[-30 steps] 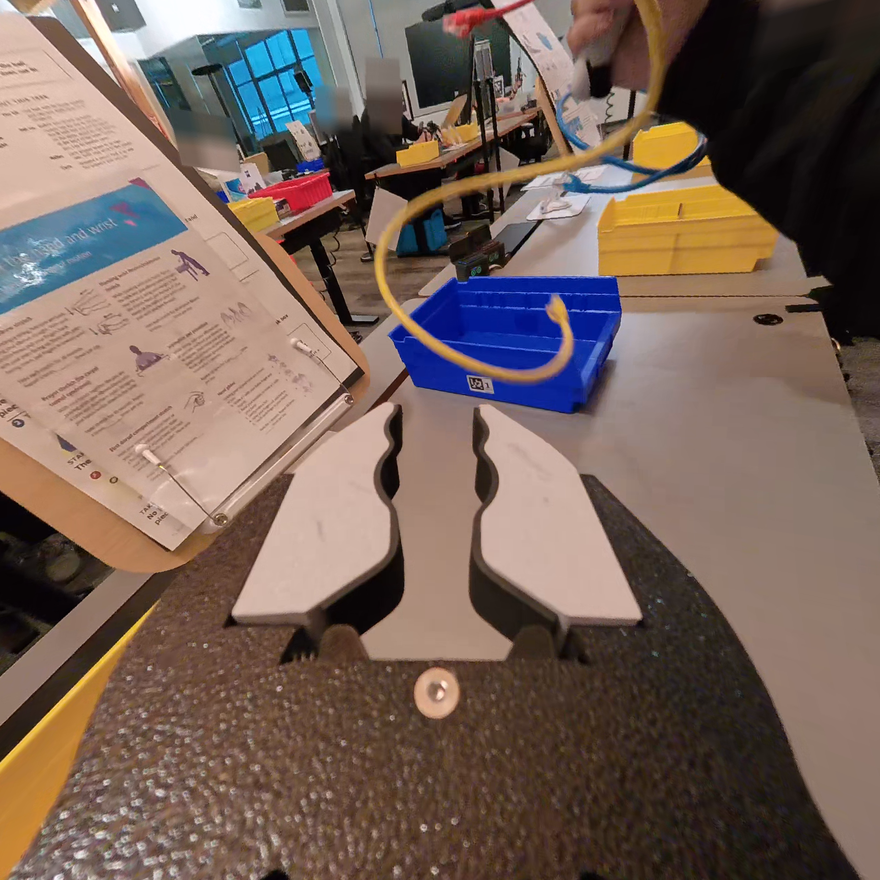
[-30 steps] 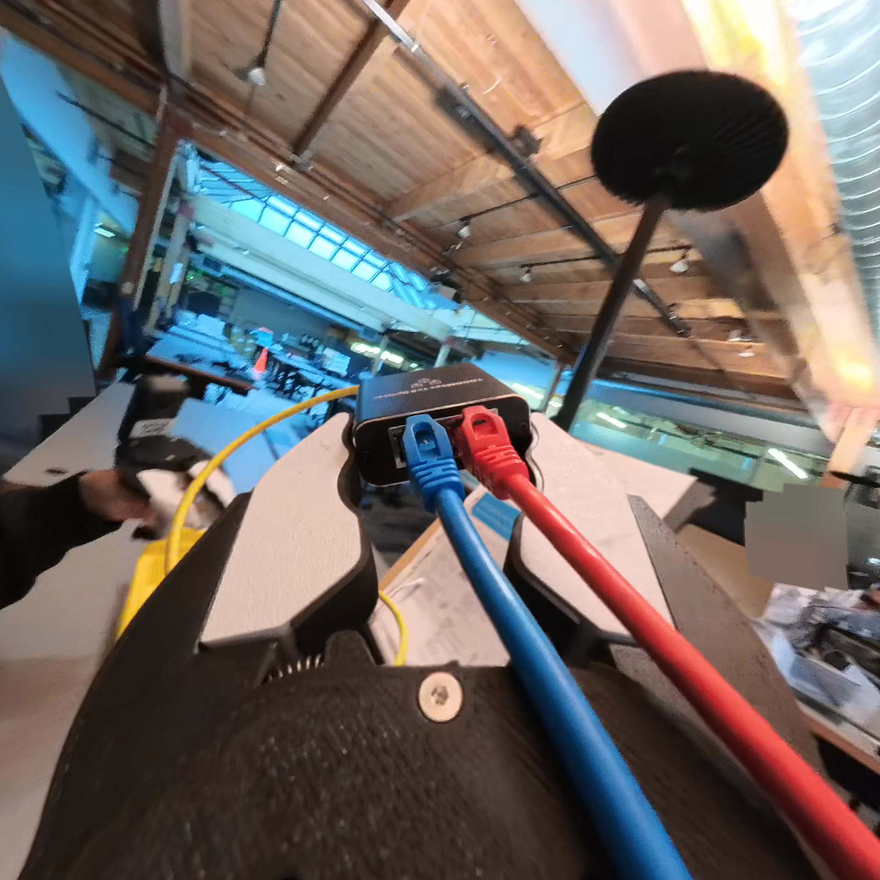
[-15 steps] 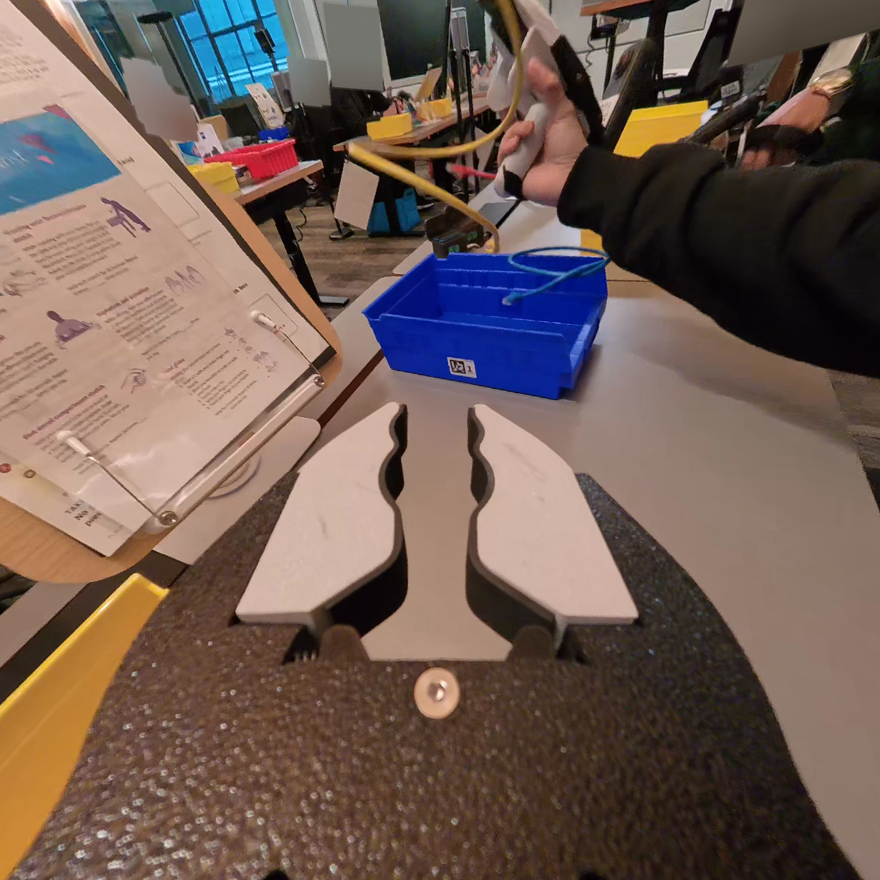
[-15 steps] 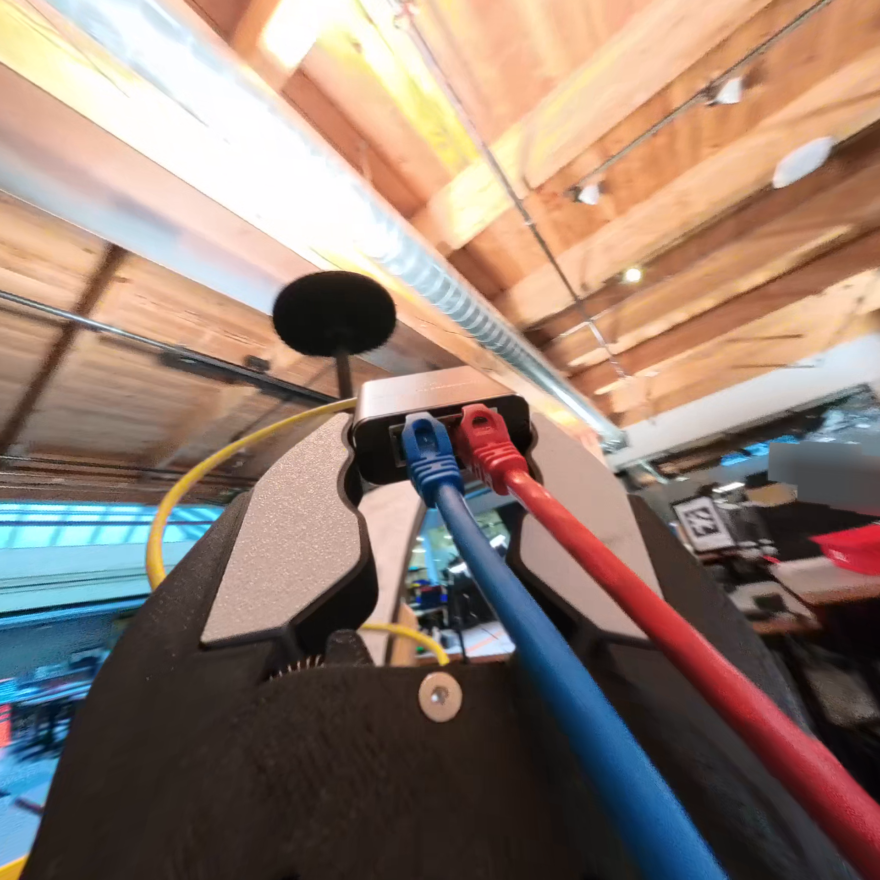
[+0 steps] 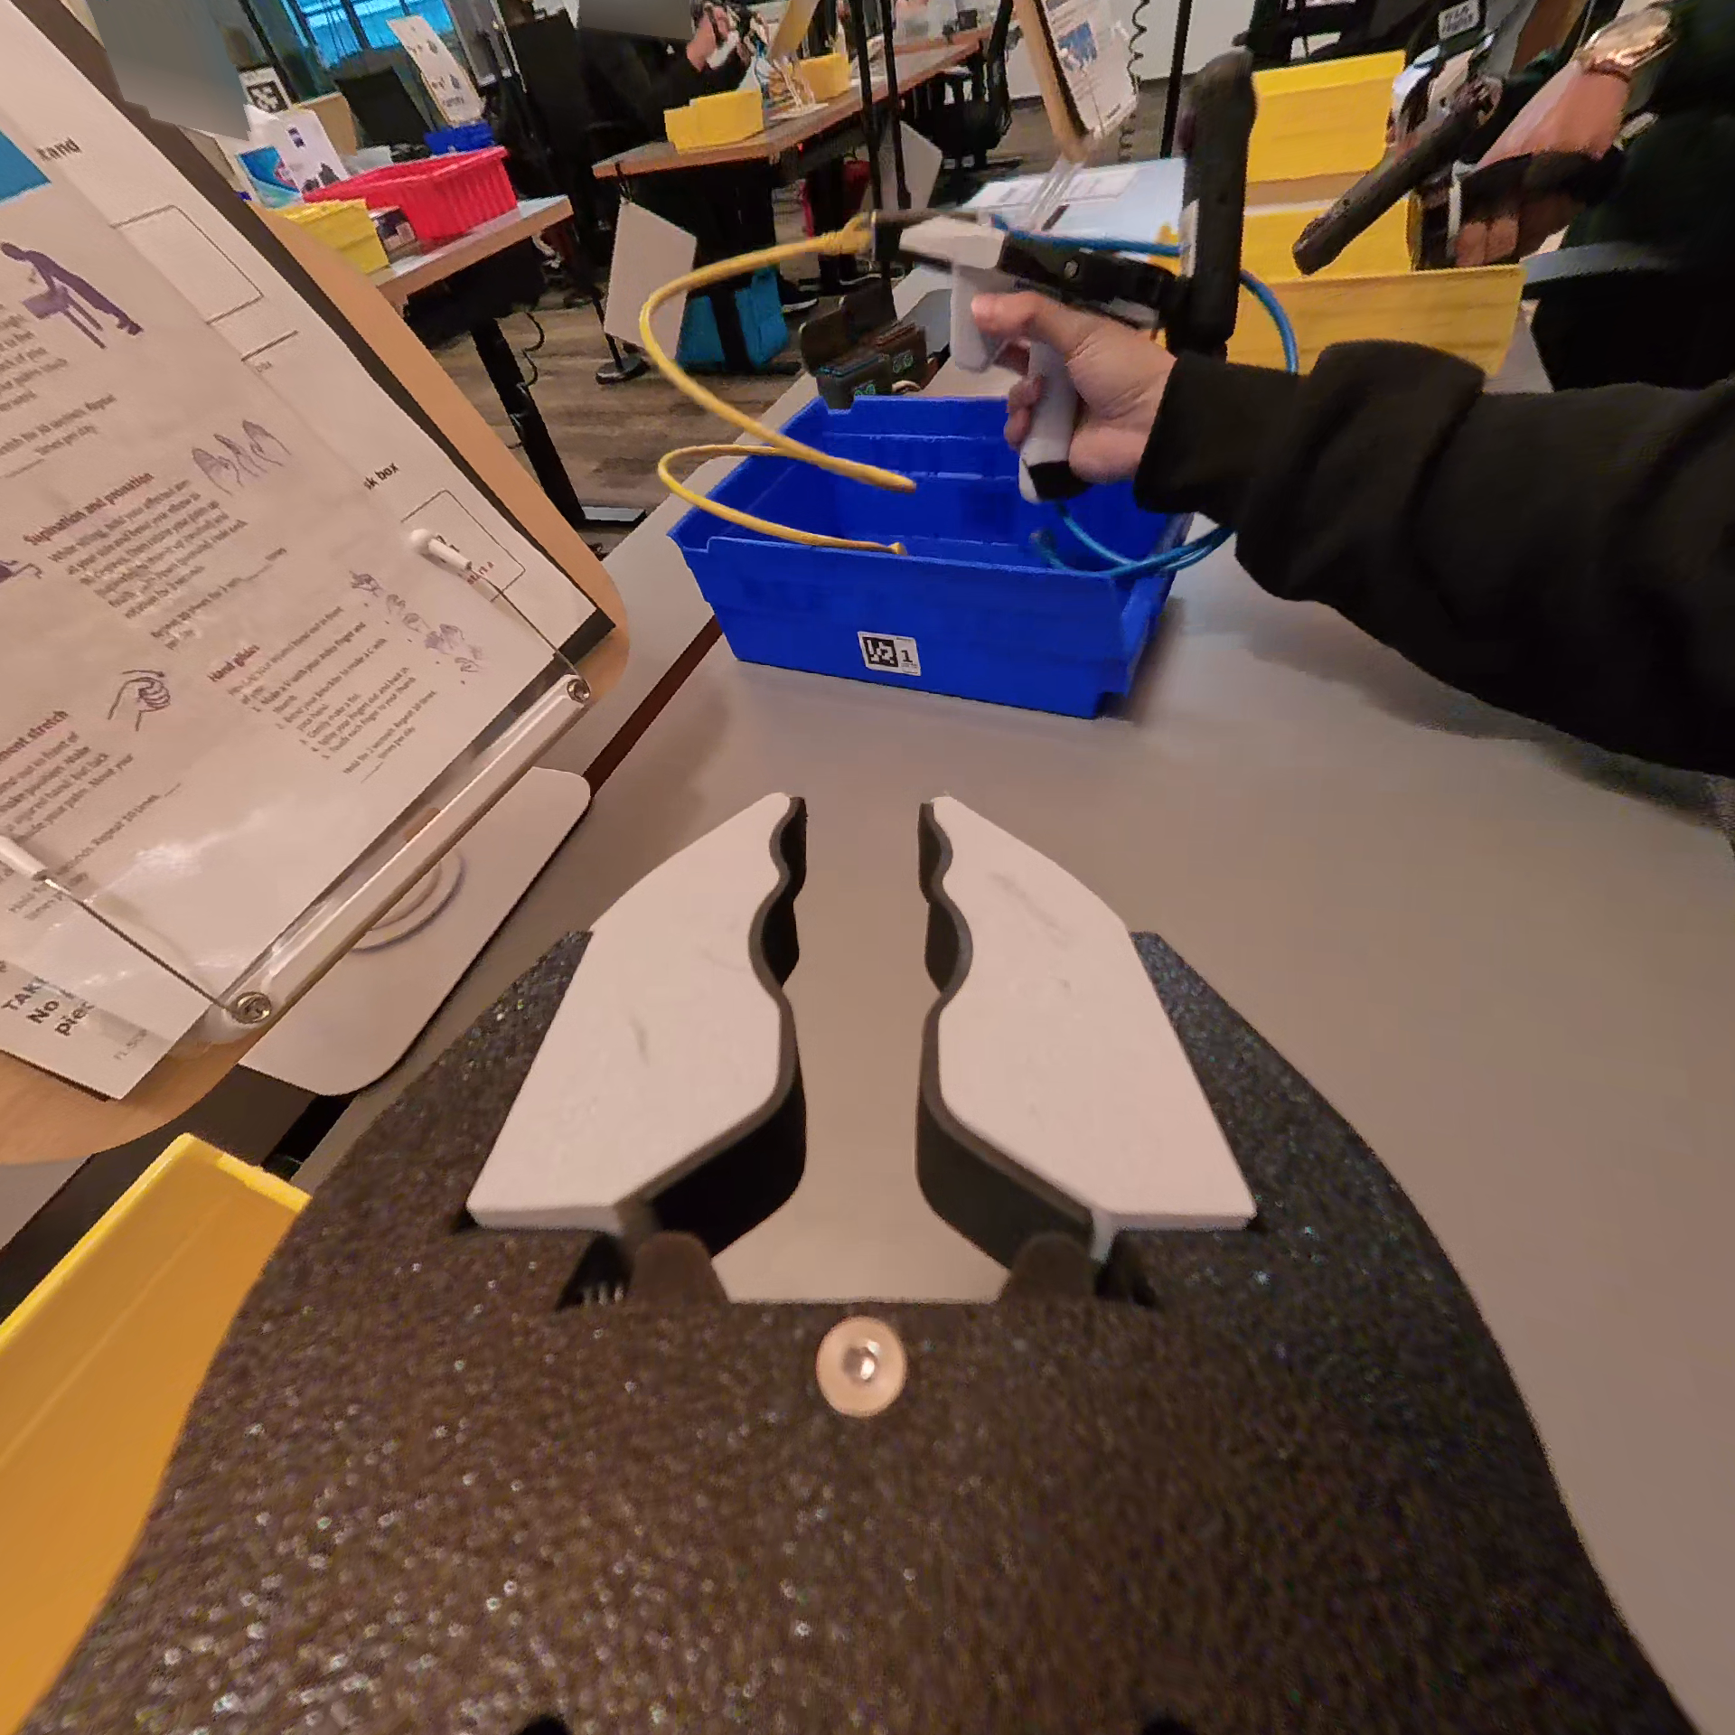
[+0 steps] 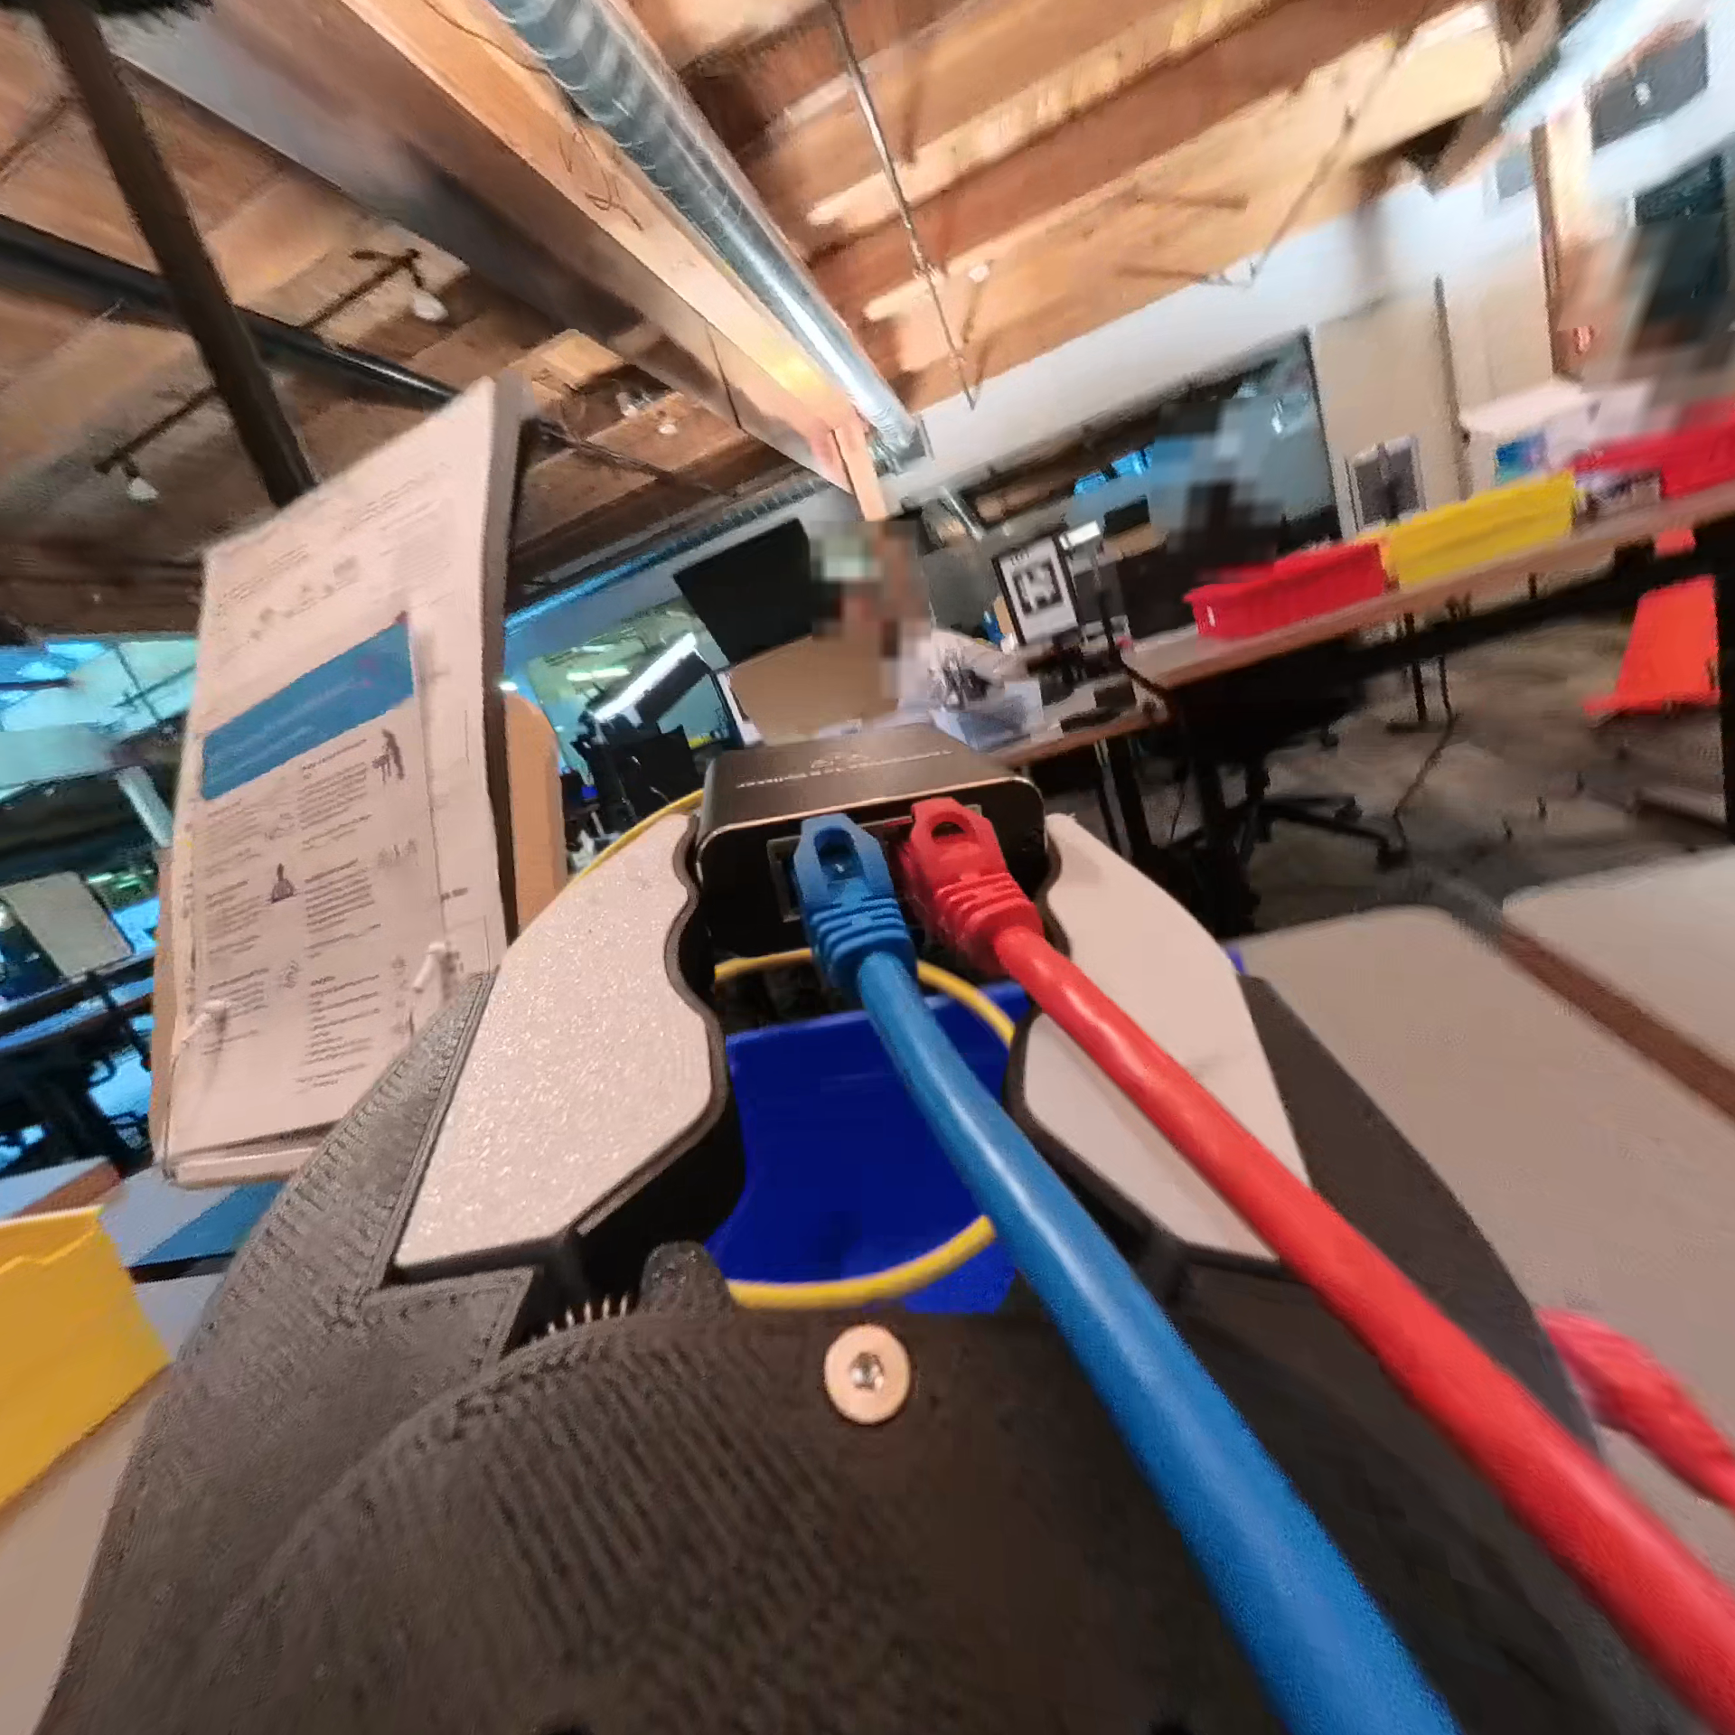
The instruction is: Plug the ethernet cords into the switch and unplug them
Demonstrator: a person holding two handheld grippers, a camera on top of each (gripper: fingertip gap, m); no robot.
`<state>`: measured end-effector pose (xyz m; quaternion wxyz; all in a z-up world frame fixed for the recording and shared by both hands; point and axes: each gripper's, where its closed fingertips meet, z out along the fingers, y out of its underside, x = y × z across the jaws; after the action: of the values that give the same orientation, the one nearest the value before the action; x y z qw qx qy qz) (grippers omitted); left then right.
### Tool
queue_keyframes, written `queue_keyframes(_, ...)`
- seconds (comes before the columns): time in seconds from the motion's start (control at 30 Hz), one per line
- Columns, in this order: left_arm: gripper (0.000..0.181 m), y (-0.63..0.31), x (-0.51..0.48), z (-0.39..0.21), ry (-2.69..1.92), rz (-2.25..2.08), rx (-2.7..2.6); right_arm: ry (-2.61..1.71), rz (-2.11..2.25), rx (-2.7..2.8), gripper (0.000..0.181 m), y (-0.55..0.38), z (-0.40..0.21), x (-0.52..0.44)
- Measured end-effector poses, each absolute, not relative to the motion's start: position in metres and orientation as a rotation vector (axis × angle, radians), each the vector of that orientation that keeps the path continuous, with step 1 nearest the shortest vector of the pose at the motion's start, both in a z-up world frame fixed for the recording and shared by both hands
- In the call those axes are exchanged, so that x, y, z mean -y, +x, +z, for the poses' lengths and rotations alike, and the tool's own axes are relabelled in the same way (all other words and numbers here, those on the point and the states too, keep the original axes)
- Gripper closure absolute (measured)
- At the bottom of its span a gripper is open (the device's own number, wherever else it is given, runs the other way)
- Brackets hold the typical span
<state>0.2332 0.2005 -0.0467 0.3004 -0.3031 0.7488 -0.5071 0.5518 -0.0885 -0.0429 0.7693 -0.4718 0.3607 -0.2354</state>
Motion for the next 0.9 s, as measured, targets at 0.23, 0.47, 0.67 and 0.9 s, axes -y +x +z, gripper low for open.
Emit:
queue_keyframes(0.23,0.159,0.234,-0.199,-0.052,-0.814,-1.366,-2.009,-1.242,-0.350,-1.160,0.116,0.556,-0.124,0.054)
queue_keyframes(0.47,0.158,0.225,-0.192,-0.048,-0.753,-1.358,-2.049,-1.309,0.350,-1.515,0.084,0.507,-0.171,0.012)
queue_keyframes(0.67,0.158,0.215,-0.188,-0.034,-0.703,-1.381,-2.029,-1.676,0.387,-1.412,0.093,0.452,-0.165,0.008)
queue_keyframes(0.9,0.157,0.205,-0.183,-0.024,-0.646,-1.385,-2.019,-2.207,0.092,-1.031,0.109,0.409,-0.099,0.036)
